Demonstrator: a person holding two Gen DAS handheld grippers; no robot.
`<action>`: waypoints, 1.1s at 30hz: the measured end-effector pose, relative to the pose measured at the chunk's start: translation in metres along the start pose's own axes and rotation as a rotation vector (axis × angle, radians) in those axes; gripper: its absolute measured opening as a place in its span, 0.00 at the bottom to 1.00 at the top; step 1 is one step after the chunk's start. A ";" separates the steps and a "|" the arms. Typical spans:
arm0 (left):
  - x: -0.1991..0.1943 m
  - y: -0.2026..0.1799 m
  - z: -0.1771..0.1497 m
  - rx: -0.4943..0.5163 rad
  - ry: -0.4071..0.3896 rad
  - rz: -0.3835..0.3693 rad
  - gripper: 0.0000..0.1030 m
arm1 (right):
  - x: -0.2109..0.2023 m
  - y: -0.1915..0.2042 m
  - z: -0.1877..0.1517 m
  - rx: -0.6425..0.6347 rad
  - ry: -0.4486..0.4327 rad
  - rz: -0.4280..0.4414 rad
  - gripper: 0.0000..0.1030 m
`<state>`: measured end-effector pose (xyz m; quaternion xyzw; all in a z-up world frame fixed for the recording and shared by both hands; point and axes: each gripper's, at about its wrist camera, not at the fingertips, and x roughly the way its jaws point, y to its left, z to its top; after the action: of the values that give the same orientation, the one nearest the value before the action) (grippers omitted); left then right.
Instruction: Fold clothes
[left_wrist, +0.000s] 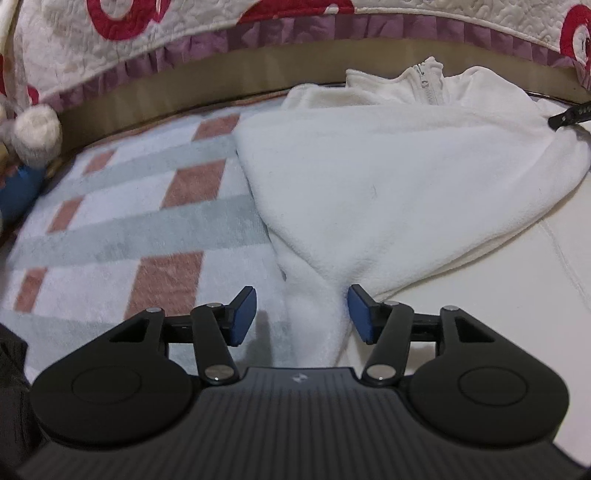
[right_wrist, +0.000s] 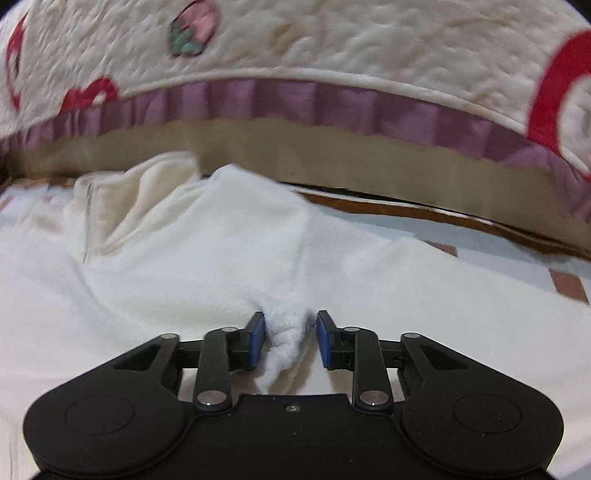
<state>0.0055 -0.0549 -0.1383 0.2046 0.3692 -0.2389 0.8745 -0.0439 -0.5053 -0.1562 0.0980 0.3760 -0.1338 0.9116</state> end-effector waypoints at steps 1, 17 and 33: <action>-0.001 -0.003 0.001 0.017 -0.011 0.017 0.62 | -0.002 -0.006 -0.003 0.035 -0.010 0.005 0.48; -0.016 -0.035 0.013 0.036 -0.179 -0.094 0.60 | -0.057 0.036 -0.027 -0.090 -0.078 0.195 0.22; -0.018 -0.081 0.060 0.057 -0.116 -0.271 0.62 | -0.045 0.040 -0.048 -0.299 -0.014 0.149 0.28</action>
<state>-0.0188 -0.1472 -0.1010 0.1637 0.3353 -0.3767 0.8479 -0.0936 -0.4464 -0.1551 -0.0120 0.3769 -0.0091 0.9261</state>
